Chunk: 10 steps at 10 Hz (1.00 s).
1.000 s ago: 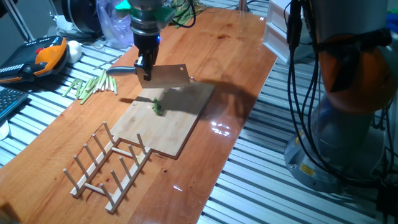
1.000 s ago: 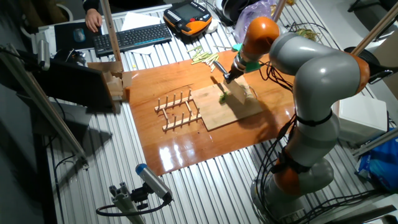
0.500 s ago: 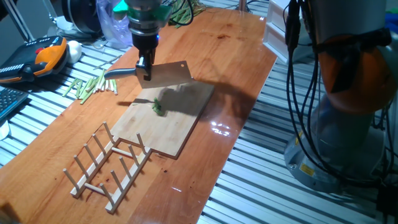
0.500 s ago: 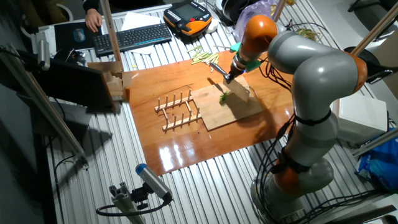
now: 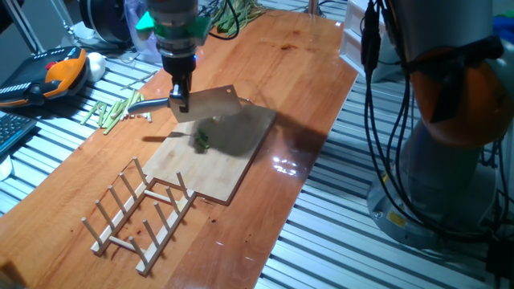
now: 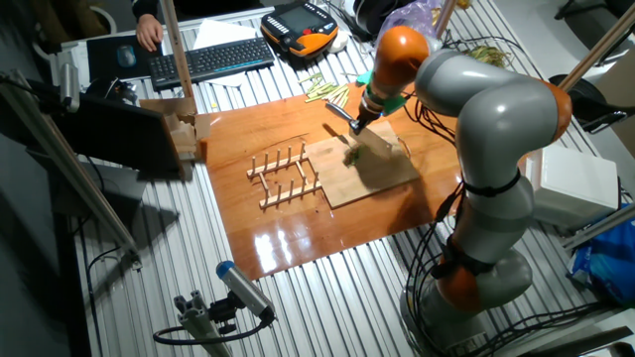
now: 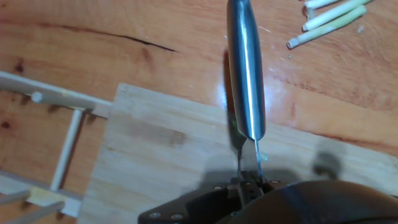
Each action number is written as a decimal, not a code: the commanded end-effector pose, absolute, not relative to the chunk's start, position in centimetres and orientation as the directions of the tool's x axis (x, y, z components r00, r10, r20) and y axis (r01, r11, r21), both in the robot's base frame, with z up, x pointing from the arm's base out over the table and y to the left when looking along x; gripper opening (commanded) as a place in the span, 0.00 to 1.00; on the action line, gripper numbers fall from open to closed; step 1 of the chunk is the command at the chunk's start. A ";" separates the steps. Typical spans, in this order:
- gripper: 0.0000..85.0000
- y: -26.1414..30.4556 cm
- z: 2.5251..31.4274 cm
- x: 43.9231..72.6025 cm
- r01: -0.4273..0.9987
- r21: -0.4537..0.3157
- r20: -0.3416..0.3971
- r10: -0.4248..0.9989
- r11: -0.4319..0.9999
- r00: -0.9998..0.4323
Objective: Chop the green garlic
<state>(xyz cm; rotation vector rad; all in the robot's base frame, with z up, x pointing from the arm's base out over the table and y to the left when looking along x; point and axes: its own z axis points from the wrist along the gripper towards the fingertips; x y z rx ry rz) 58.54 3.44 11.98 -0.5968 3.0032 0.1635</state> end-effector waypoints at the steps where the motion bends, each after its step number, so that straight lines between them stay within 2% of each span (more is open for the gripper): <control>1: 0.00 3.1 11.7 58.7 -0.397 0.102 -0.096 -0.388 0.912 -0.917; 6: 0.00 3.6 10.2 57.7 -0.399 0.115 -0.096 -0.389 0.910 -0.916; 10: 0.00 3.6 10.6 56.4 -0.417 0.125 -0.116 -0.404 0.900 -0.908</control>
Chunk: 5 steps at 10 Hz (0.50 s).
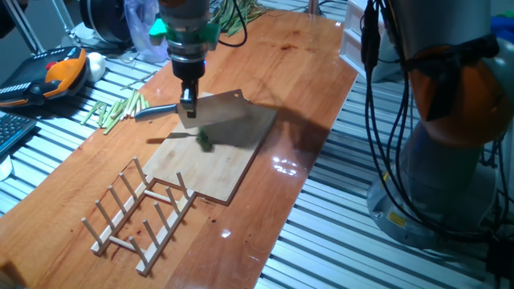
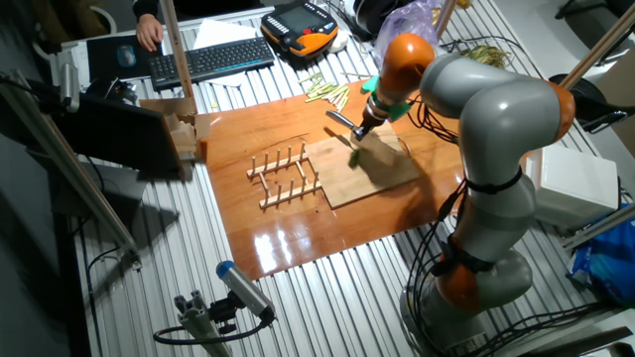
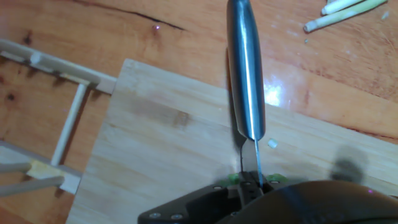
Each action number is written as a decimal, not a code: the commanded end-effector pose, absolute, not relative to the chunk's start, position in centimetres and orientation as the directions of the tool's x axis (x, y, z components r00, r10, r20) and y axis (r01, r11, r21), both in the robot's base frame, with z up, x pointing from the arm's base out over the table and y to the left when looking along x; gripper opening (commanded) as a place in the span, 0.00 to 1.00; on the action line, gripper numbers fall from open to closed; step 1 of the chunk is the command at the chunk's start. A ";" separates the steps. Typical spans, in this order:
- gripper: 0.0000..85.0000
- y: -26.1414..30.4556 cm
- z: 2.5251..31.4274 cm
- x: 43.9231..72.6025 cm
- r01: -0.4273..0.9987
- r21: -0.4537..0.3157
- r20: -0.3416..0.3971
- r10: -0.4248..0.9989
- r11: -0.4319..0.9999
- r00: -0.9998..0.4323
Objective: Chop the green garlic
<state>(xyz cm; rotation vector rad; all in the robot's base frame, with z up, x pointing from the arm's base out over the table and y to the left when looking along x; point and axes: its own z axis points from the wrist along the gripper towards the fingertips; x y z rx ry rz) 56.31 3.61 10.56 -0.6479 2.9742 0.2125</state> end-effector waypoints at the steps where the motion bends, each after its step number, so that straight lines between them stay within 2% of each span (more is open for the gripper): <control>1: 0.00 3.6 10.5 56.1 -0.425 0.111 -0.121 -0.412 0.899 -0.903; 5: 0.00 2.8 9.0 55.3 -0.432 0.091 -0.136 -0.419 0.897 -0.898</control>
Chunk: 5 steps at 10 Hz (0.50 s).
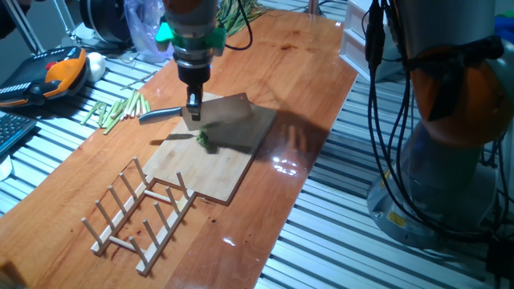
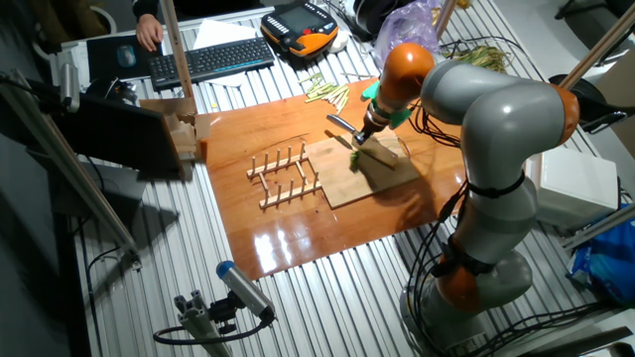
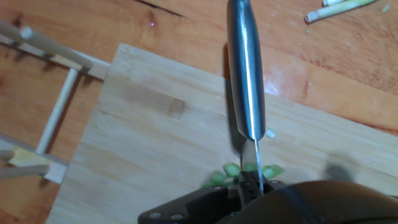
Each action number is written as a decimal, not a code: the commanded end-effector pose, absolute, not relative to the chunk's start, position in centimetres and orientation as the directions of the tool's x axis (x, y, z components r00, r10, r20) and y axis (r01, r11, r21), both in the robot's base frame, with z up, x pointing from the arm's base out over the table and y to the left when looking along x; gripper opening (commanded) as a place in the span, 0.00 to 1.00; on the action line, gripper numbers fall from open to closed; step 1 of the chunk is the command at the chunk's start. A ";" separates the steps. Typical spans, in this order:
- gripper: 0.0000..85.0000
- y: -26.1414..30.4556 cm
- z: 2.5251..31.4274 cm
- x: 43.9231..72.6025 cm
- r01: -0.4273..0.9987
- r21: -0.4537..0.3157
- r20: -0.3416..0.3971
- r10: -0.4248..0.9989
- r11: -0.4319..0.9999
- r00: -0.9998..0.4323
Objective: Chop the green garlic
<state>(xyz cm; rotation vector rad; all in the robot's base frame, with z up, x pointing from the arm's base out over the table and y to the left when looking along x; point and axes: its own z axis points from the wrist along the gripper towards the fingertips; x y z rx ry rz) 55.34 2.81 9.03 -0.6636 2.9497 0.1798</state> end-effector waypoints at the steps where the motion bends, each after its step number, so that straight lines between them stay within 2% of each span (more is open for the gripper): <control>1: 0.00 2.7 8.7 55.3 -0.432 0.091 -0.136 -0.419 0.897 -0.898; 5: 0.00 2.6 8.3 55.2 -0.433 0.068 -0.116 -0.423 0.899 -0.898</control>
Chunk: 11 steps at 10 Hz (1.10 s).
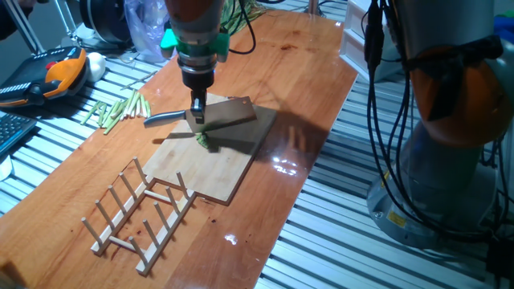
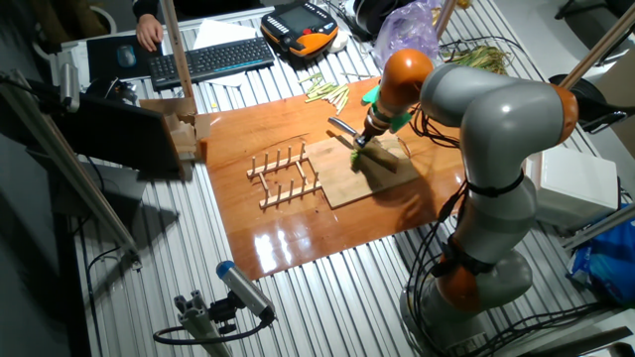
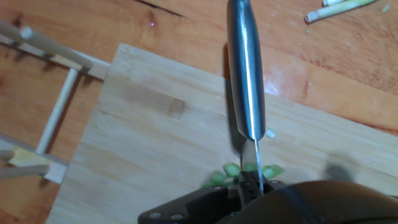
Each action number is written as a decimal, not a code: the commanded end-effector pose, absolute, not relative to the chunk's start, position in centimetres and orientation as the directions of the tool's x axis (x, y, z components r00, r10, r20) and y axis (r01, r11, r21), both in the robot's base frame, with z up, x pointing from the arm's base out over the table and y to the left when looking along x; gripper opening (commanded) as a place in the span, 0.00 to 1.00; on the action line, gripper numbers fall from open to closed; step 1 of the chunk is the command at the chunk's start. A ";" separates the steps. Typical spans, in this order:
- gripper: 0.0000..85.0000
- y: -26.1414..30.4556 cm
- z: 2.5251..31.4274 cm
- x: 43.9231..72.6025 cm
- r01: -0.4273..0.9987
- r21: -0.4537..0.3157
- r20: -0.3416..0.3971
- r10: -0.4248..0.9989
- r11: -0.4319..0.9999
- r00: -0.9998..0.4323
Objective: Chop the green garlic
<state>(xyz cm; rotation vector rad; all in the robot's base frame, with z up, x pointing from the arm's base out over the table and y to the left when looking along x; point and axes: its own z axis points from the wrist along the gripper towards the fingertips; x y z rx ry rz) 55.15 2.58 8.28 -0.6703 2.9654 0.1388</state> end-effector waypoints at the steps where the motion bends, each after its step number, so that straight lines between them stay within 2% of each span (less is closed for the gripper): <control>1: 0.00 2.6 8.0 55.1 -0.432 0.062 -0.119 -0.423 0.900 -0.898; 4: 0.00 2.8 7.3 54.8 -0.432 0.034 -0.113 -0.426 0.901 -0.898; 7: 0.00 2.7 7.2 54.9 -0.431 -0.027 -0.076 -0.432 0.902 -0.899; 11: 0.00 2.3 6.9 55.2 -0.432 -0.032 -0.074 -0.433 0.901 -0.898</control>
